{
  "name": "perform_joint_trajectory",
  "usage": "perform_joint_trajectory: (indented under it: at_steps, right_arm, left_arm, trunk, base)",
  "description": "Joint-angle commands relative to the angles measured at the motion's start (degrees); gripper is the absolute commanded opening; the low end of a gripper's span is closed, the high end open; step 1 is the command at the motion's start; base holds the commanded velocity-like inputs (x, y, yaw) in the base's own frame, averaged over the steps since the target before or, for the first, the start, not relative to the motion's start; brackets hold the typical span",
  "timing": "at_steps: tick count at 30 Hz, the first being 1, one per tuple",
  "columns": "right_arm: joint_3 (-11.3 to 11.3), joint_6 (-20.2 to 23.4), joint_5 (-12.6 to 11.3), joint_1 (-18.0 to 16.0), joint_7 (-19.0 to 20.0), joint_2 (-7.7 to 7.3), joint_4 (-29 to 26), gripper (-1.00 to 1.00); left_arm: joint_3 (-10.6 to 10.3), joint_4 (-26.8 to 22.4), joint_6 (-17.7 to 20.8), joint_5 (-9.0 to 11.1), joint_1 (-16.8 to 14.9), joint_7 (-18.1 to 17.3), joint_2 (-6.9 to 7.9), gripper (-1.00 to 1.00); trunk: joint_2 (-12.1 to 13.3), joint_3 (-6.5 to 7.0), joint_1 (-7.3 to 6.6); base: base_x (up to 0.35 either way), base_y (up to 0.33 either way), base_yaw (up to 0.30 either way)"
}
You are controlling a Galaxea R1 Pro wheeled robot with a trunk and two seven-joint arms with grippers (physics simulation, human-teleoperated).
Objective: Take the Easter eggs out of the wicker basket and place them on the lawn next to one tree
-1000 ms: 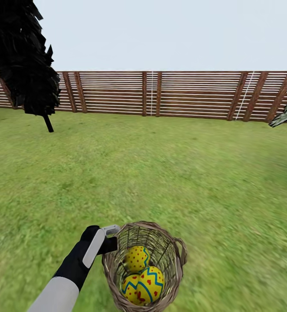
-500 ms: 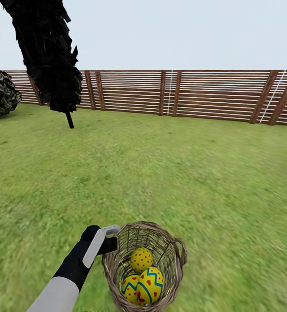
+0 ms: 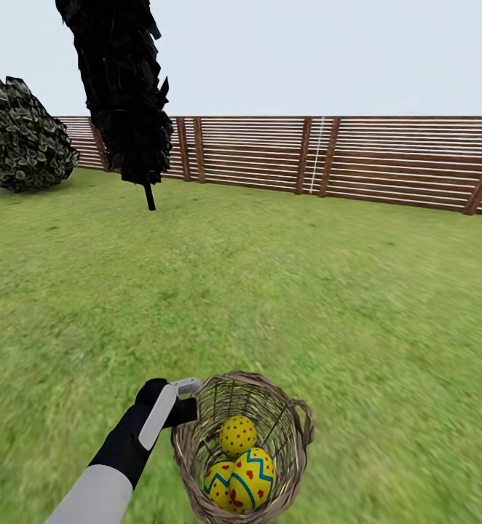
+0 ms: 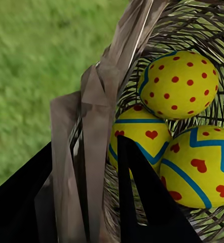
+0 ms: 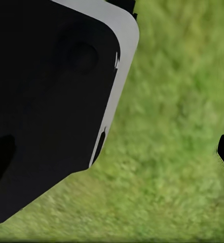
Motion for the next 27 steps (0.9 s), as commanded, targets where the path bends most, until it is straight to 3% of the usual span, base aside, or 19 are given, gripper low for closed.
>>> perform_joint_trajectory:
  at_steps: [1,23,27]
  right_arm:
    - [-0.49,0.14,0.38,-0.04,0.16,-0.03,0.04,1.00]
    - [-0.49,0.11,0.41,0.48,0.16,0.14,0.13,1.00]
    - [-0.49,0.11,0.46,0.93,-1.72,0.65,0.13,1.00]
  left_arm:
    - [-0.04,-0.03,-0.09,1.16,-0.05,0.57,0.02,-1.00]
    - [0.07,-0.03,-0.09,1.16,-0.05,0.57,0.09,-1.00]
    - [0.07,-0.03,-0.09,1.16,-0.05,0.57,0.09,-1.00]
  trunk:
    - [0.38,0.10,-0.23]
    - [9.20,3.30,-5.06]
    - [10.80,3.88,-5.94]
  base:
    - [0.000,0.000,0.257]
    - [0.000,0.000,0.256]
    - [0.000,0.000,0.256]
